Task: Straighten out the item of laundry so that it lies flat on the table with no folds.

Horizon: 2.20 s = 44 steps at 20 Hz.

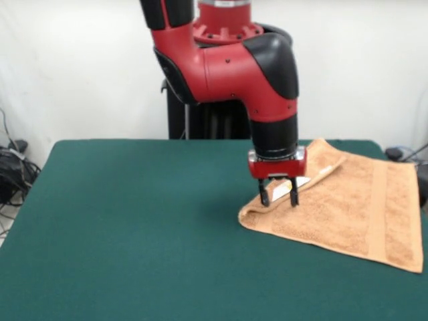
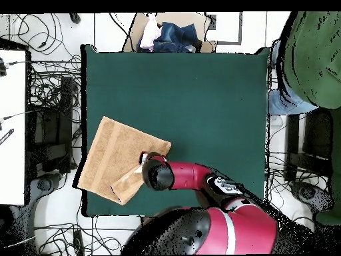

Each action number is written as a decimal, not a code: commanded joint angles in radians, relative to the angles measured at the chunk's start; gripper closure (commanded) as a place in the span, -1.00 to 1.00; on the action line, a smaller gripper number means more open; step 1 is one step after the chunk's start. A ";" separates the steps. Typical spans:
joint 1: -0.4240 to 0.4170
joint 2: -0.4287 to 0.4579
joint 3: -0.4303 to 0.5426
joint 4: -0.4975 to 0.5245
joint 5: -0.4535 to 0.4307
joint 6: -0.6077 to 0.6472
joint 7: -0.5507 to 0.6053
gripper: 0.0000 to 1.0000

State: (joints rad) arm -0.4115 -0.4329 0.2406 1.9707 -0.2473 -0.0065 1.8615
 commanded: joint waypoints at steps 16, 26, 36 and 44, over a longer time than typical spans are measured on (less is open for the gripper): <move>-0.156 -0.194 0.143 0.109 -0.021 0.327 -0.006 -1.00; -0.184 -0.321 0.210 0.165 0.025 0.444 0.033 -1.00; -0.040 -0.338 0.196 0.234 0.112 0.319 0.222 -1.00; 0.039 -0.344 0.174 0.240 0.218 0.279 0.251 -1.00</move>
State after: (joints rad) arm -0.4286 -0.7601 0.3663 2.1595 -0.1187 0.3277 1.8615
